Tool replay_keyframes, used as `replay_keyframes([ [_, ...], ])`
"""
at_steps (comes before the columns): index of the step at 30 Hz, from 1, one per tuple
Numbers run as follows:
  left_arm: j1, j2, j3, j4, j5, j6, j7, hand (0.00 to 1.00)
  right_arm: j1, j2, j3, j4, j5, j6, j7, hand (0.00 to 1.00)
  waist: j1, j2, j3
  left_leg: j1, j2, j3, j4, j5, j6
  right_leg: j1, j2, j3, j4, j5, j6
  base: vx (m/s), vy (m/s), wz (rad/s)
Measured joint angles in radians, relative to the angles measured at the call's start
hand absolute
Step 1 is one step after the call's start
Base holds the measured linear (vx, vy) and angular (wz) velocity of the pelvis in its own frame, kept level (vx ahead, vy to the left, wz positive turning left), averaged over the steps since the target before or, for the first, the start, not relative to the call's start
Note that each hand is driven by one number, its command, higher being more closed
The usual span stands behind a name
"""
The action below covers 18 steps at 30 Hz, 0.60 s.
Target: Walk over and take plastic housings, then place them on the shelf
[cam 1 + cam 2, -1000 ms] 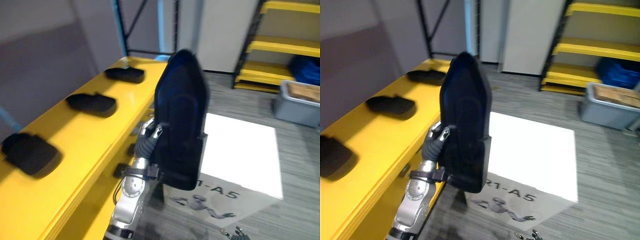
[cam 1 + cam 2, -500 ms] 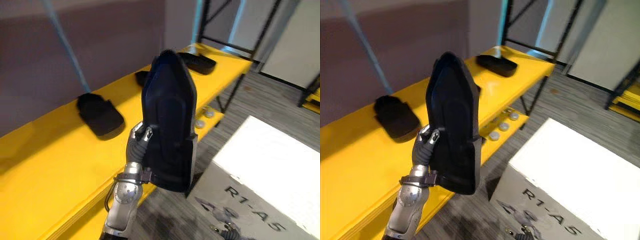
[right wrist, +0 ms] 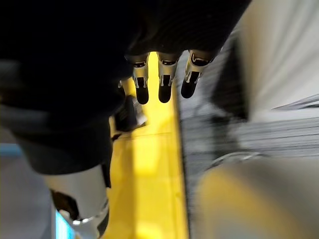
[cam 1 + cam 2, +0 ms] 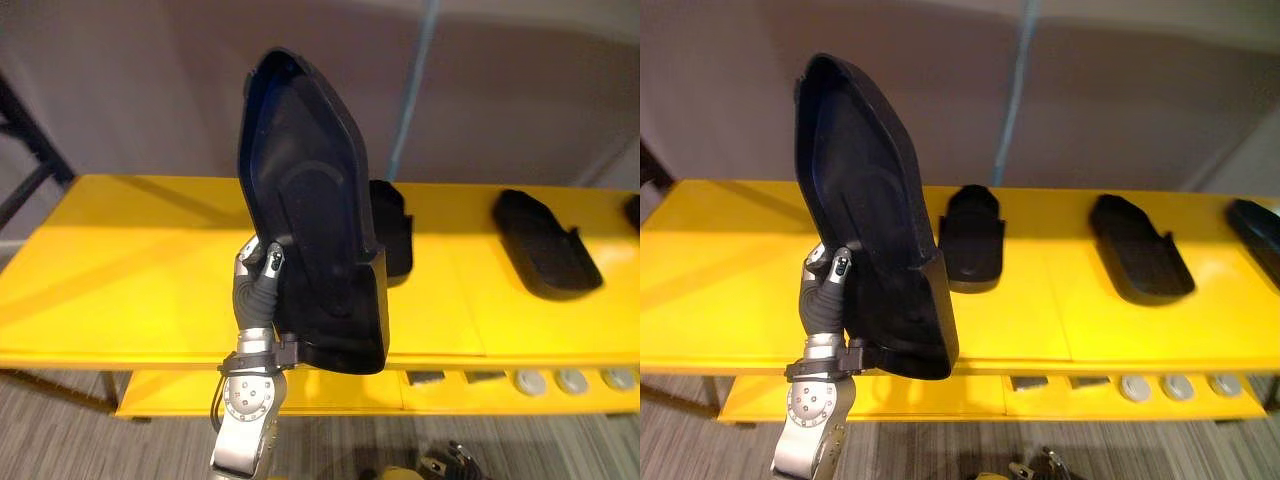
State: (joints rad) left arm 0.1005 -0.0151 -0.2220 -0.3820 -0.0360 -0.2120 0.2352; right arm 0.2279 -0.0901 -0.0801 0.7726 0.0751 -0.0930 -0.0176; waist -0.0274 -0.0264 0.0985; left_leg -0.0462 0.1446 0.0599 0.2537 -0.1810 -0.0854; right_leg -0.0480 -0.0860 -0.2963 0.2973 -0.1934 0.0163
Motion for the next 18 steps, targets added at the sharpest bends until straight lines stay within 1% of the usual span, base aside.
replay_keyframes([
  [1,0.0,0.015,-0.001,0.002,0.0,0.0,-0.003,1.0,-0.011,0.007,-0.001,0.017,0.0,-0.004,0.0,0.0,-0.005,-0.004,-0.003,-0.001,0.004,0.065,-0.008,0.012,0.006,0.023,-0.007,-0.021,-0.034,0.005,-0.001,0.11,0.011,0.56],
  [3,0.0,0.032,0.0,0.012,0.0,0.0,-0.005,1.0,-0.03,0.02,-0.012,0.059,0.009,-0.007,0.0,0.0,-0.006,-0.004,-0.012,0.0,0.009,0.137,-0.018,0.021,0.007,0.047,-0.007,-0.032,-0.081,0.025,0.004,0.1,0.067,0.31],
  [4,0.0,0.036,0.002,0.018,0.0,0.0,-0.005,1.0,-0.037,0.024,-0.02,0.073,0.014,-0.007,0.0,0.0,-0.005,-0.005,-0.014,0.002,0.006,0.142,-0.022,0.025,0.006,0.052,-0.007,-0.032,-0.094,0.033,0.004,0.1,0.11,0.13],
  [6,-0.001,0.045,0.001,0.058,0.001,0.001,-0.007,1.0,-0.036,0.028,-0.037,0.093,0.015,-0.007,0.0,0.0,-0.009,-0.009,-0.018,0.032,-0.007,0.147,-0.054,0.043,0.003,0.091,-0.007,-0.017,-0.145,0.075,0.006,0.08,0.125,0.11],
  [10,-0.001,0.082,0.003,0.094,0.002,0.002,-0.028,1.0,-0.042,0.031,-0.044,0.119,0.014,-0.007,-0.001,0.0,-0.009,-0.02,-0.027,0.066,-0.01,0.161,-0.084,0.053,0.001,0.106,-0.007,-0.009,-0.153,0.103,0.001,0.04,0.108,-0.01],
  [11,0.003,0.098,0.008,0.112,0.005,0.005,-0.033,1.0,-0.047,0.033,-0.042,0.125,0.014,-0.007,0.0,0.0,-0.01,-0.021,-0.027,0.082,-0.012,0.174,-0.103,0.072,0.0,0.109,-0.006,0.002,-0.154,0.118,-0.008,0.0,0.067,-0.14],
  [12,0.007,0.104,0.013,0.117,0.011,0.013,-0.039,1.0,-0.048,0.033,-0.036,0.123,0.014,-0.007,0.001,0.0,-0.01,-0.02,-0.028,0.088,-0.012,0.187,-0.108,0.079,-0.003,0.109,-0.005,0.023,-0.157,0.13,-0.01,-0.02,0.068,-0.15],
  [13,0.009,0.103,0.017,0.117,0.02,0.013,-0.044,1.0,-0.049,0.033,-0.036,0.126,0.011,-0.007,0.001,0.0,-0.01,-0.021,-0.027,0.08,-0.013,0.188,-0.095,0.079,-0.003,0.111,-0.006,0.04,-0.17,0.136,-0.003,-0.04,0.039,-0.07],
  [14,0.009,0.104,0.019,0.117,0.021,0.013,-0.046,1.0,-0.053,0.033,-0.036,0.129,0.011,-0.007,0.001,0.0,-0.012,-0.023,-0.025,0.063,-0.012,0.188,-0.07,0.078,-0.004,0.11,-0.008,0.041,-0.177,0.141,-0.002,-0.06,0.015,0.02],
  [15,0.009,0.107,0.023,0.118,0.021,0.014,-0.046,1.0,-0.06,0.033,-0.036,0.136,0.011,-0.007,0.001,0.0,-0.017,-0.028,-0.017,0.028,-0.01,0.188,-0.011,0.077,-0.004,0.11,-0.014,0.04,-0.185,0.149,-0.002,-0.09,0.007,0.02],
  [16,0.008,0.101,0.04,0.119,0.021,0.019,-0.046,1.0,-0.071,0.024,-0.036,0.143,0.01,-0.007,0.001,0.0,-0.019,-0.029,0.006,-0.039,0.008,0.201,0.129,0.067,-0.013,0.111,-0.027,0.04,-0.187,0.159,0.001,-0.1,0.014,-0.02],
  [17,0.008,0.099,0.04,0.12,0.021,0.02,-0.046,1.0,-0.072,0.02,-0.036,0.144,0.01,-0.007,0.001,0.0,-0.019,-0.028,0.014,-0.064,0.026,0.221,0.189,0.038,-0.006,0.113,-0.031,0.041,-0.188,0.159,0.001,-0.1,0.047,-0.13],
  [18,0.008,0.093,0.041,0.131,0.019,0.02,-0.044,1.0,-0.071,0.008,-0.039,0.152,-0.002,-0.007,-0.002,0.0,-0.021,-0.021,0.018,-0.104,0.098,0.284,0.289,-0.006,0.013,0.116,-0.027,0.04,-0.194,0.158,0.0,-0.07,0.055,-0.16],
])
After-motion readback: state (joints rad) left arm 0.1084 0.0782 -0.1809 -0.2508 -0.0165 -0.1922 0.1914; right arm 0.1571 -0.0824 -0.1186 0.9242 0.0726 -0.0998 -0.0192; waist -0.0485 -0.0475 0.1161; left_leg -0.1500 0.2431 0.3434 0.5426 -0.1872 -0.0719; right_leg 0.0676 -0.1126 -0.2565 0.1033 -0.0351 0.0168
